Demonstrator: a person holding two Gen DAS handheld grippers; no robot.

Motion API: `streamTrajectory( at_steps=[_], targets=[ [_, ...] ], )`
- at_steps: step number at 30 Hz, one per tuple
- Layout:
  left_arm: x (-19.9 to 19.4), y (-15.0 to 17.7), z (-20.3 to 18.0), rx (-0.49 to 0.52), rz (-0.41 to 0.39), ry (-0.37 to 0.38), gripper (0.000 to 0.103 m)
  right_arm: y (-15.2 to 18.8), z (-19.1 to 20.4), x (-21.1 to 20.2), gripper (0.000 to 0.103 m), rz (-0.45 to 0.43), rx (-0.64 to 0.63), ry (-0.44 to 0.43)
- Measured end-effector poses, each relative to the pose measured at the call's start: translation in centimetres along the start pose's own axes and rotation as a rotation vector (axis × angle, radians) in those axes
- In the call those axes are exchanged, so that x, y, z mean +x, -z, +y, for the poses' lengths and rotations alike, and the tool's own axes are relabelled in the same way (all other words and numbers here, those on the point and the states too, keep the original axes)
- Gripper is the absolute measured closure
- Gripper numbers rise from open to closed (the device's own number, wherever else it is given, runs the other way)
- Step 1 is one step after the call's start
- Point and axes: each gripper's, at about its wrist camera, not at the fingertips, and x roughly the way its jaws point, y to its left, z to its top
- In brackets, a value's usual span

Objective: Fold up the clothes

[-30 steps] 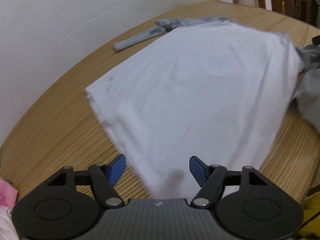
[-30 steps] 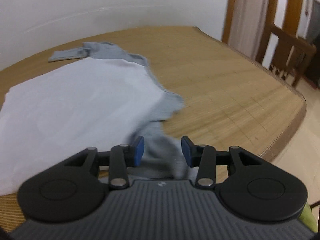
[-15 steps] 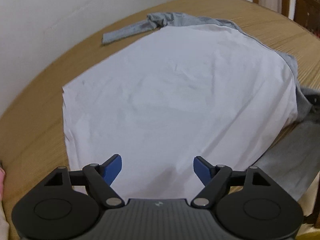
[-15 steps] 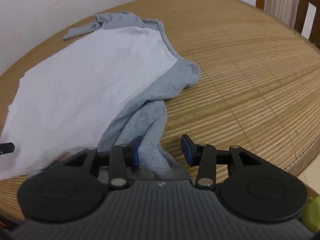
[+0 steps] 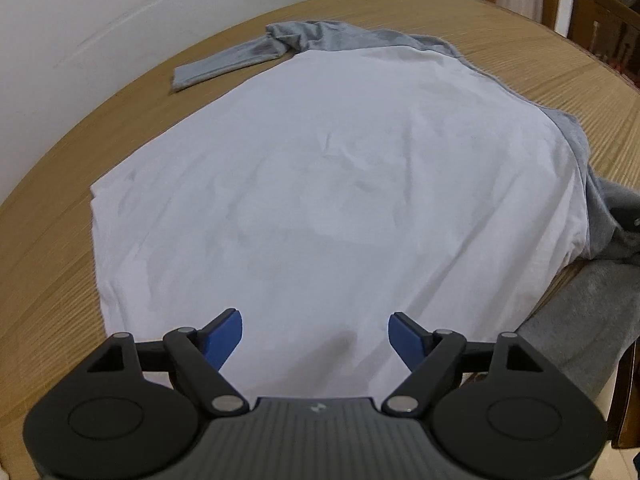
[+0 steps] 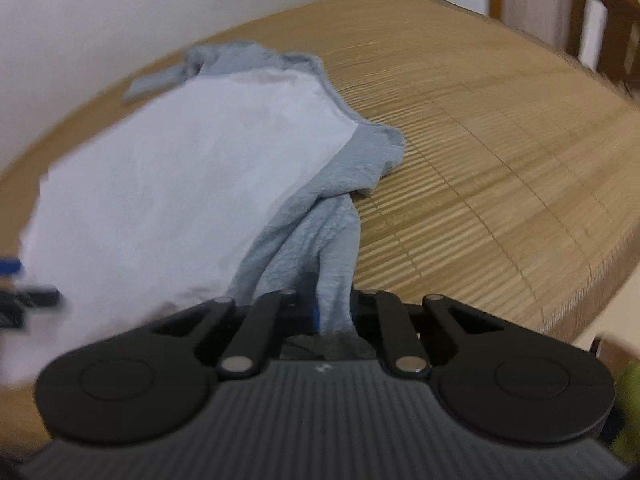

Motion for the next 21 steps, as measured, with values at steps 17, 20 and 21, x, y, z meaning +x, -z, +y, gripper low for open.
streamTrajectory(
  at_steps=[17, 20, 21],
  targets=[
    [3.2, 0.0, 0.4, 0.109, 0.032, 0.08, 0.021, 5.9, 1.6, -4.7, 0.092, 0.141, 0.185, 0.193],
    [3.3, -0.2, 0.5, 0.136, 0.022, 0.073, 0.021, 4.5, 1.5, -6.8, 0.08, 0.027, 0.142, 0.226],
    [3.4, -0.2, 0.5, 0.146, 0.018, 0.068, 0.021, 4.1, 1.3, -7.5, 0.067, -0.016, 0.135, 0.234]
  ],
)
